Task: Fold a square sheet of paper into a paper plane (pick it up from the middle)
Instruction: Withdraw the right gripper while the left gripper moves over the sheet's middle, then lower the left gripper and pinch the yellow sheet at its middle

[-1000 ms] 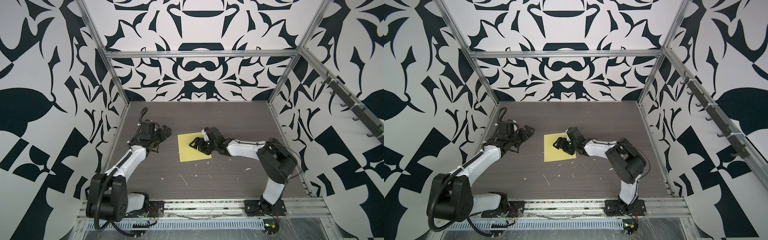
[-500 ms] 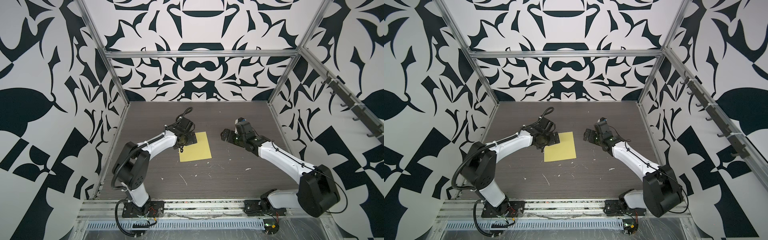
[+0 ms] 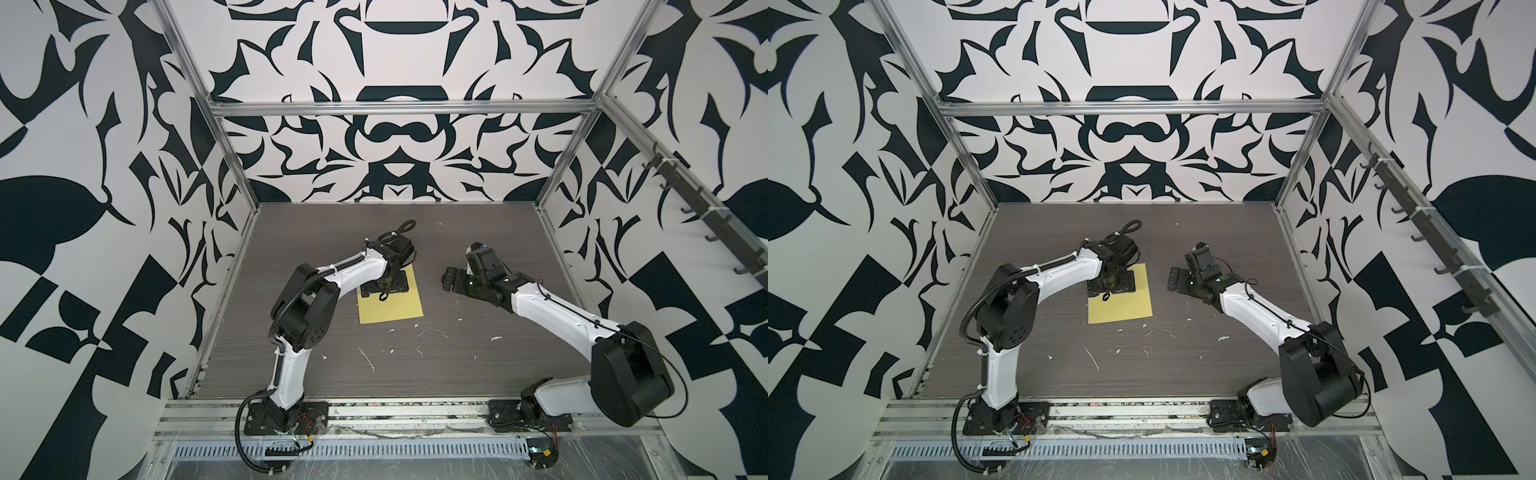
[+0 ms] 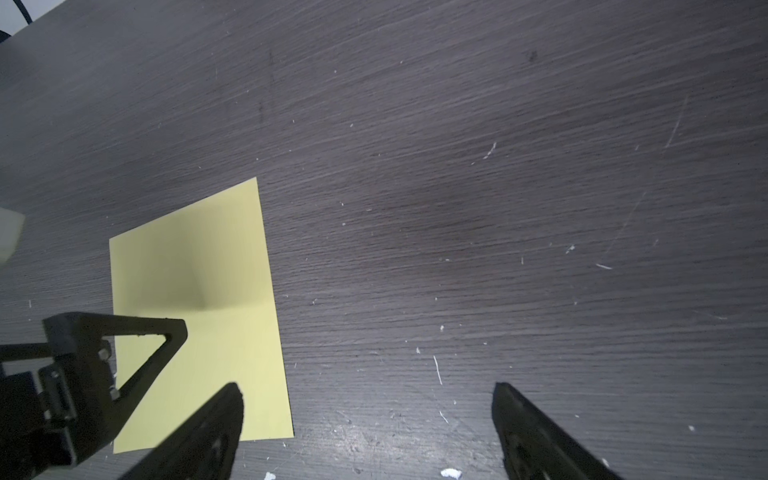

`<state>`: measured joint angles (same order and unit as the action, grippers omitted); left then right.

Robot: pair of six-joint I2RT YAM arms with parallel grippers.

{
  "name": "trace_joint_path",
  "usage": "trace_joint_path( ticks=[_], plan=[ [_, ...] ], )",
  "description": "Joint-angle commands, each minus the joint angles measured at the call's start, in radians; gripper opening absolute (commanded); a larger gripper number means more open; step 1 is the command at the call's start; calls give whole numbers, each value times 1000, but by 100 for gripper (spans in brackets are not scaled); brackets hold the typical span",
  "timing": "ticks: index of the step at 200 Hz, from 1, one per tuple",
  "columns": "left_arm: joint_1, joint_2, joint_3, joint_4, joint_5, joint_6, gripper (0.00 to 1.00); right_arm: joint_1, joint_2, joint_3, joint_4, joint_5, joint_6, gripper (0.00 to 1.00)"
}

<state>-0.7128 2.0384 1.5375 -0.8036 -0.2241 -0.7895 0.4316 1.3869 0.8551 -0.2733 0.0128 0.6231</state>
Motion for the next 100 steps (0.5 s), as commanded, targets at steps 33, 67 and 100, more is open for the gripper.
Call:
trace_joint_path(
  ticks=[33, 67, 100],
  plan=[
    [-1, 107, 111, -105, 14, -20, 92, 2, 11, 1, 9, -1, -16, 95],
    [1, 134, 125, -109, 19, -15, 91, 3, 19, 1, 11, -2, -14, 94],
    [0, 165, 124, -116, 21, -14, 90, 4, 26, 7, 12, 1, -14, 94]
  ],
)
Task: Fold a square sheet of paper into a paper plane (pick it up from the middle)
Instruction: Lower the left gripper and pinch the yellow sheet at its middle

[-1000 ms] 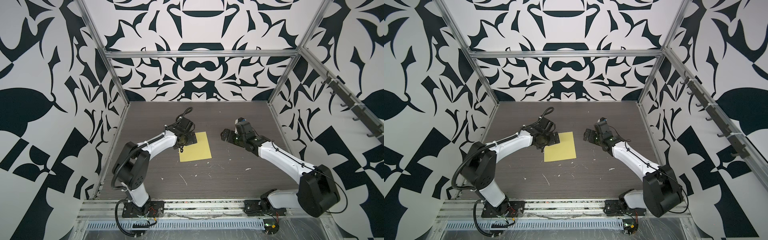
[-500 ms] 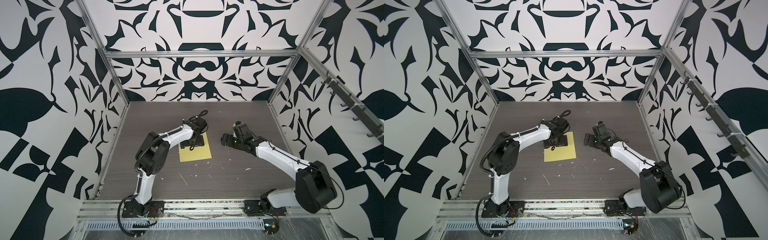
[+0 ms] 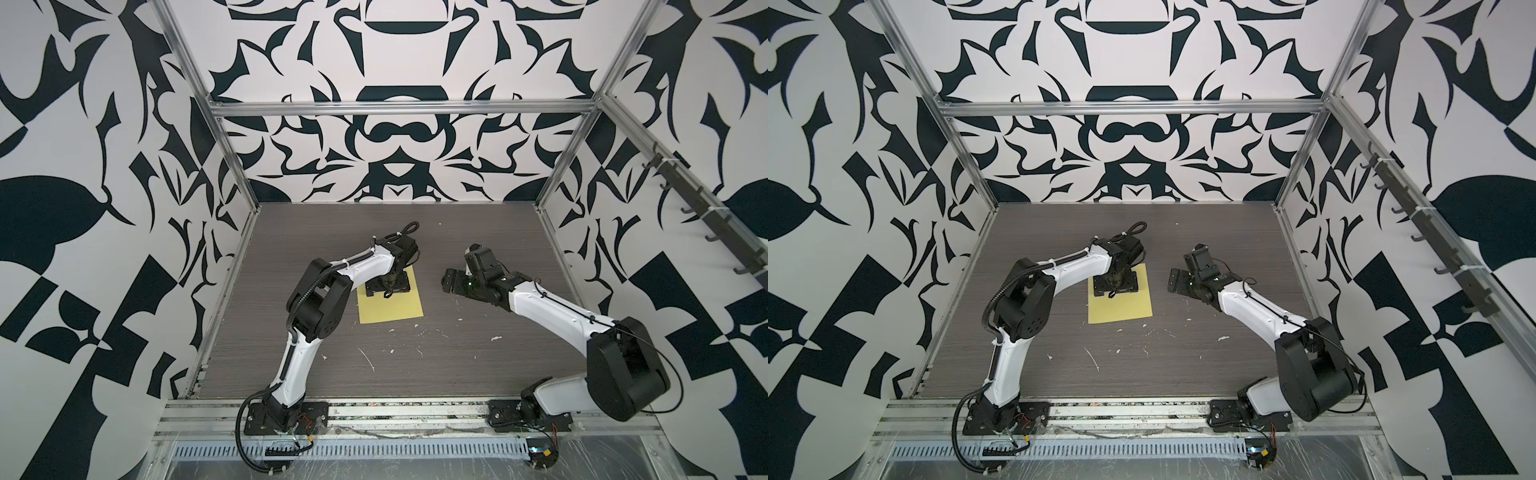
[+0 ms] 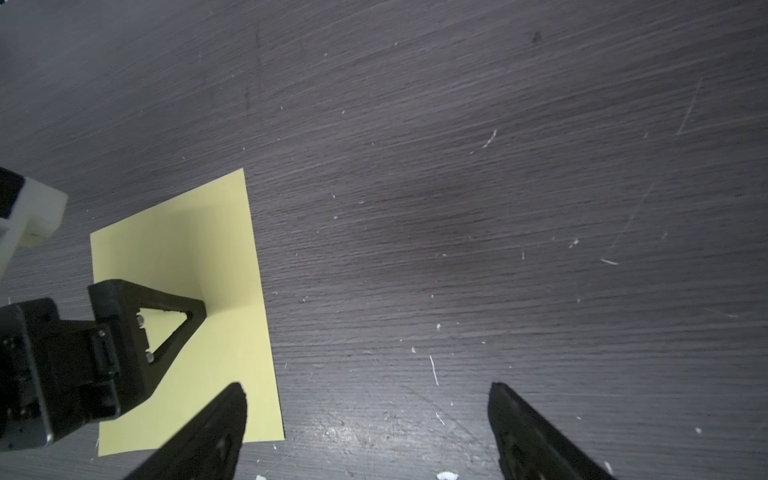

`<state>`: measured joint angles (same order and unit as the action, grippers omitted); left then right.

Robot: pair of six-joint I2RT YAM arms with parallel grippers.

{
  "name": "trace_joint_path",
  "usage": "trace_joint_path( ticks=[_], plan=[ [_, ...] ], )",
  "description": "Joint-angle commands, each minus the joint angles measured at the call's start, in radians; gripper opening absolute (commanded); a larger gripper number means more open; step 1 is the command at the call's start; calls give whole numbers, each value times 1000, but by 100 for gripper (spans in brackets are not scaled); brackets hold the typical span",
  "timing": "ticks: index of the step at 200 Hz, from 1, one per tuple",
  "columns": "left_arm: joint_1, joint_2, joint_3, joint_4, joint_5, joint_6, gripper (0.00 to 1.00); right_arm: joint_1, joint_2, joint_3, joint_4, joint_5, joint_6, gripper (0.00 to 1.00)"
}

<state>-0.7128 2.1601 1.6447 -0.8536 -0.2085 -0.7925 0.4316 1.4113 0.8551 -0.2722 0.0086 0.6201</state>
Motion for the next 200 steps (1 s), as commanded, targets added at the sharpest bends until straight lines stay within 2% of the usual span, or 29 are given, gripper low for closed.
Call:
trace_joint_path(
  ticks=[1, 91, 135, 143, 200],
  plan=[
    [0, 44, 17, -66, 5, -11, 90, 3, 2, 7, 11, 4, -11, 94],
    [3, 92, -73, -18, 41, -19, 86, 2, 21, 8, 13, 4, -4, 92],
    [7, 98, -85, -23, 21, -18, 86, 2, 25, 12, 10, 3, 0, 92],
    [7, 98, -90, -19, 21, -19, 81, 2, 27, 13, 10, 2, 1, 92],
    [15, 101, -113, 5, 37, -19, 74, 2, 30, 11, 9, 2, 6, 91]
  ],
)
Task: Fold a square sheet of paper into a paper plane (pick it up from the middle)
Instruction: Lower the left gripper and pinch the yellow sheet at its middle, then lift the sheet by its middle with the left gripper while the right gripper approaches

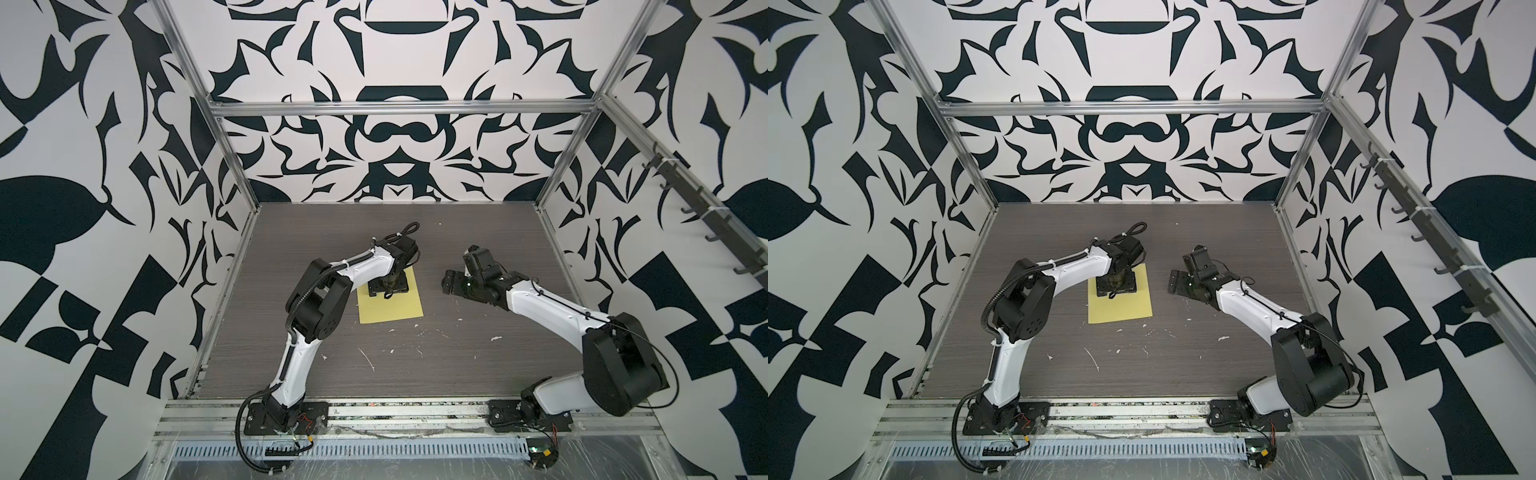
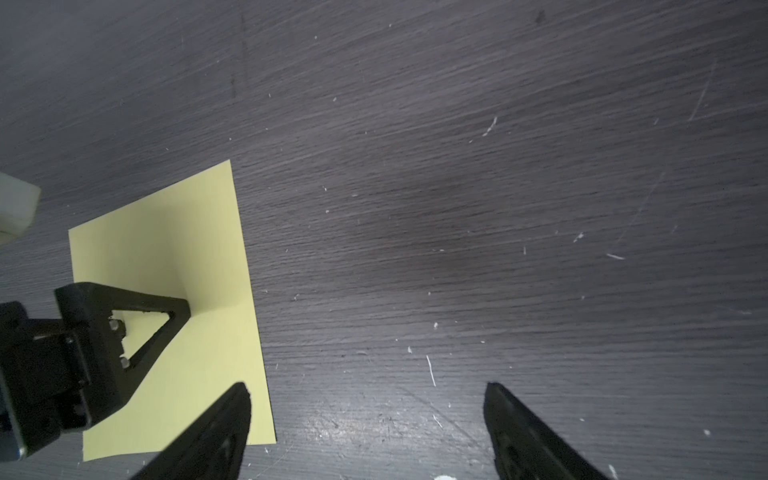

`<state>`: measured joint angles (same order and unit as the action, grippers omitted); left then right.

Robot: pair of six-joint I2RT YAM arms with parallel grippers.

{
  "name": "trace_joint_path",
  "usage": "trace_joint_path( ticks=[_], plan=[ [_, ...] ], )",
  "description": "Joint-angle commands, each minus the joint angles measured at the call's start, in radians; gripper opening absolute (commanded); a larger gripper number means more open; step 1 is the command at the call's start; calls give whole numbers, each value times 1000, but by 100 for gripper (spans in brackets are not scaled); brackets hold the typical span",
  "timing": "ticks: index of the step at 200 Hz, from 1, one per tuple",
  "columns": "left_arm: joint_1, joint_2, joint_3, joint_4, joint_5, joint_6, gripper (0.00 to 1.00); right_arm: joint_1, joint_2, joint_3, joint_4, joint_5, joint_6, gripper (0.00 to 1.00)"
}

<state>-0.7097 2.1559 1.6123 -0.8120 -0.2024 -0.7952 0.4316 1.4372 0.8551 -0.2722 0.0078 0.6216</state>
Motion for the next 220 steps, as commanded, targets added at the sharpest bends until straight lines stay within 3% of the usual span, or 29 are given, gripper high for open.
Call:
trace_joint_path(
  ticks=[1, 86, 119, 148, 174, 220],
  plan=[
    [12, 104, -81, -36, 31, -16, 74, 2, 4, 11, 10, 3, 4, 91],
    [23, 55, -83, -19, 32, 0, 69, 2, 14, 13, 10, 0, 12, 91],
    [23, -39, -85, -7, 33, 8, 56, 3, 20, 15, 11, -6, 17, 90],
    [24, -193, -160, 129, 66, 26, 43, 2, 16, 15, 18, -6, 22, 90],
    [38, -305, -220, 217, 156, 55, 34, 3, 5, 13, 35, -3, 30, 90],
    [93, -419, -327, 400, 459, 23, 33, -6, -30, 20, 47, -37, 2, 90]
  ],
)
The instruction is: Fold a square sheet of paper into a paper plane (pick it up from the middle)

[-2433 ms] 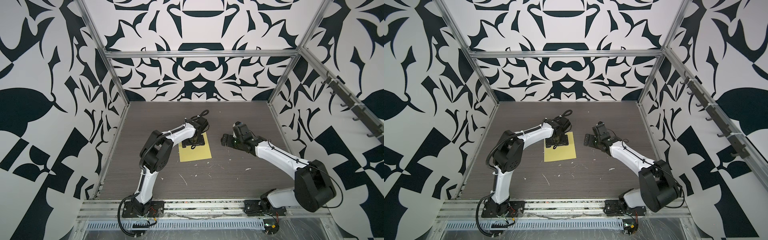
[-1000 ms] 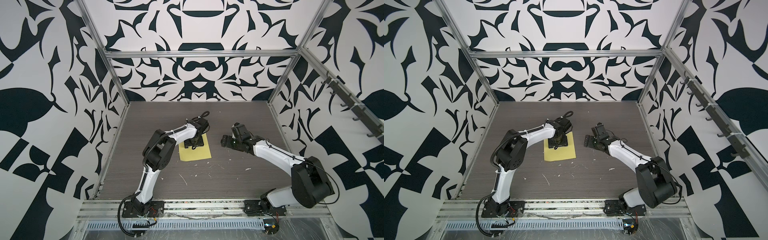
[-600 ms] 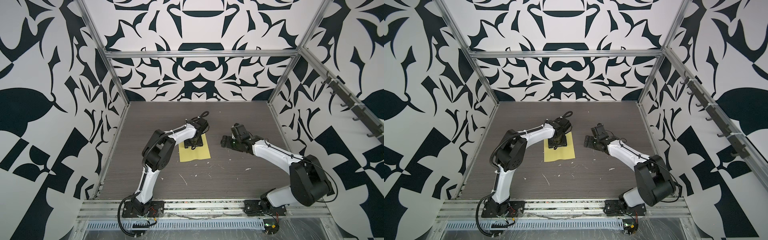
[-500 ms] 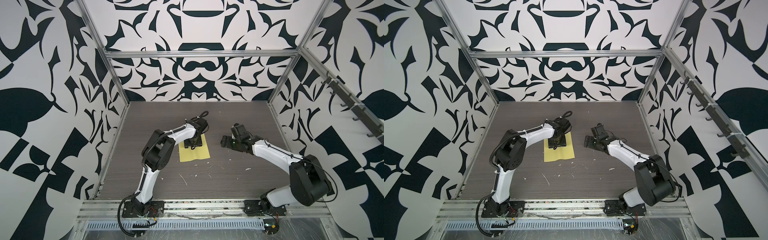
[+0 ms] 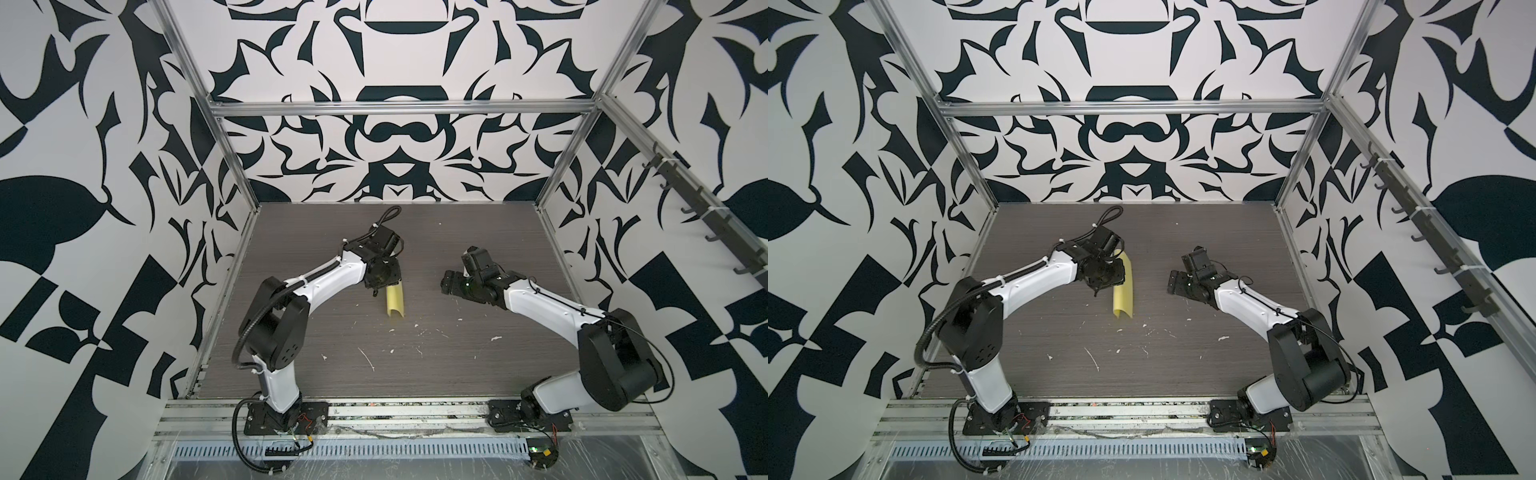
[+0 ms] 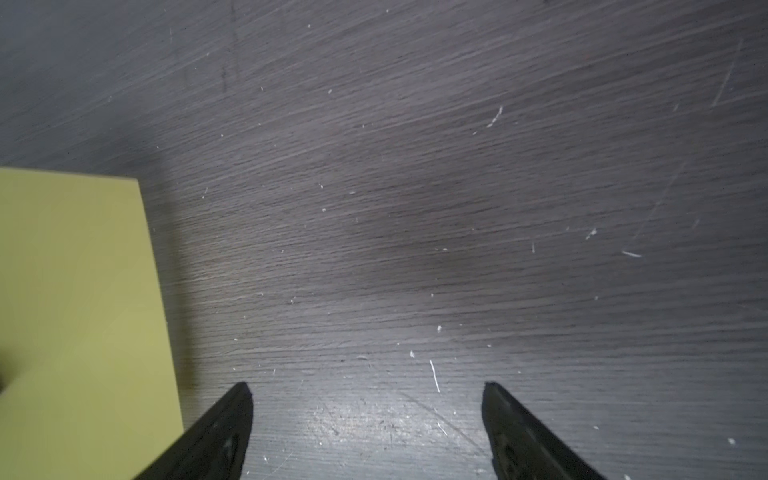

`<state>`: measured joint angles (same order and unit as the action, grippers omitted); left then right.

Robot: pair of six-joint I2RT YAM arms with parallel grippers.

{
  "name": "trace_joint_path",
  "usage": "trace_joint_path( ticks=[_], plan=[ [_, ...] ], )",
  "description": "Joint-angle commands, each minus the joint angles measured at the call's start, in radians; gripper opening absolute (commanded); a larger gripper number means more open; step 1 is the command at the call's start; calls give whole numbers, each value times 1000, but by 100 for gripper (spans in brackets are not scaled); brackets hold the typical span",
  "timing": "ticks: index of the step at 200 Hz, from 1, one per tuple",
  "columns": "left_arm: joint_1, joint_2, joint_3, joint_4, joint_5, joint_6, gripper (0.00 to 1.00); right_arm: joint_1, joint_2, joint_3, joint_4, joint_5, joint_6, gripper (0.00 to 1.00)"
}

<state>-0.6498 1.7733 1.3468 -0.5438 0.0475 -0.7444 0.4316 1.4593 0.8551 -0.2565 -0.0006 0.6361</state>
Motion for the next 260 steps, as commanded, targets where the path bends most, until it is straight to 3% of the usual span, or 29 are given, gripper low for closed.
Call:
trace_joint_path(
  ticks=[1, 20, 54, 93, 144, 178, 224, 260],
  plan=[
    [34, -36, -65, 139, 217, -29, 33, -6, -53, 20, 33, -33, -13, 90],
    [48, -36, -116, 244, 345, -64, 34, -21, -62, 15, 62, -115, -32, 90],
    [65, 43, -149, 280, 400, -91, 36, -22, -31, 23, 95, -252, -60, 82],
    [104, 81, -210, 303, 374, -103, 37, -10, 53, 50, 148, -381, -26, 72],
    [125, 84, -242, 247, 301, -36, 40, 56, 163, 116, 168, -405, -6, 62],
    [125, 101, -244, 245, 297, -18, 34, 104, 237, 169, 191, -430, 15, 51],
    [125, 107, -256, 251, 281, -16, 34, 144, 348, 232, 213, -468, 33, 37],
    [125, 102, -254, 247, 273, -17, 36, 150, 399, 246, 208, -476, 33, 30]
  ],
)
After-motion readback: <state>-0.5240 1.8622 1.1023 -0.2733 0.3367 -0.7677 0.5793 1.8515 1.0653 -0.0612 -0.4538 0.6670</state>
